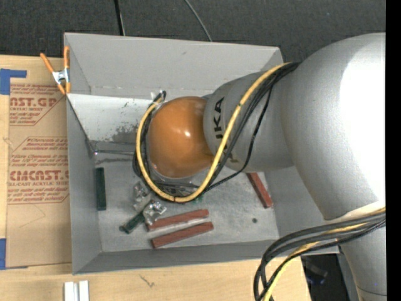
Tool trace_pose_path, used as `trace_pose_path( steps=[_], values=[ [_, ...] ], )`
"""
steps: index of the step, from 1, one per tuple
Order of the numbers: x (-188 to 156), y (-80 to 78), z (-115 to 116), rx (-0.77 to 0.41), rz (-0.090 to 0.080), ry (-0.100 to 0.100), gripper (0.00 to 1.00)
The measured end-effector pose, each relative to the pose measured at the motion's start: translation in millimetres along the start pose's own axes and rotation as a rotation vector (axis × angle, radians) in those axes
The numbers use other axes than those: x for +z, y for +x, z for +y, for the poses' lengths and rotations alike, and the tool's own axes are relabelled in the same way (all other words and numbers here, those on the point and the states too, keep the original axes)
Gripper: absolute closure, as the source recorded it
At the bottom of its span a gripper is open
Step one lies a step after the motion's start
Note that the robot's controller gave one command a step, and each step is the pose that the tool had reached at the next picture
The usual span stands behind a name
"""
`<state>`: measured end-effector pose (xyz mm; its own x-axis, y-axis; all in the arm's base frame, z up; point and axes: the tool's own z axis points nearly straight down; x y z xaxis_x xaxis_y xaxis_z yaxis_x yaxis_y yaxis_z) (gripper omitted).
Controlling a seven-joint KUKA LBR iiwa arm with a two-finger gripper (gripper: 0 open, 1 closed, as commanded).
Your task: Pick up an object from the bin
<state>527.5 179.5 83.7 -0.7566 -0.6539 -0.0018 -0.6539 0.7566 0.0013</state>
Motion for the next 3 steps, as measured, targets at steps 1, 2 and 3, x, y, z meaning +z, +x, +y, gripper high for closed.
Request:
trace_pose_path(
  steps=[1,2,3],
  values=[
    [-12.7,1.2,0.8,0.000,0.005,-0.002,1.00],
    [-25.7,0.2,0.4,0.000,0.001,0.000,1.00],
    [-35.3,-0.2,0.3,-0.001,0.000,0.001,1.00]
  ],
)
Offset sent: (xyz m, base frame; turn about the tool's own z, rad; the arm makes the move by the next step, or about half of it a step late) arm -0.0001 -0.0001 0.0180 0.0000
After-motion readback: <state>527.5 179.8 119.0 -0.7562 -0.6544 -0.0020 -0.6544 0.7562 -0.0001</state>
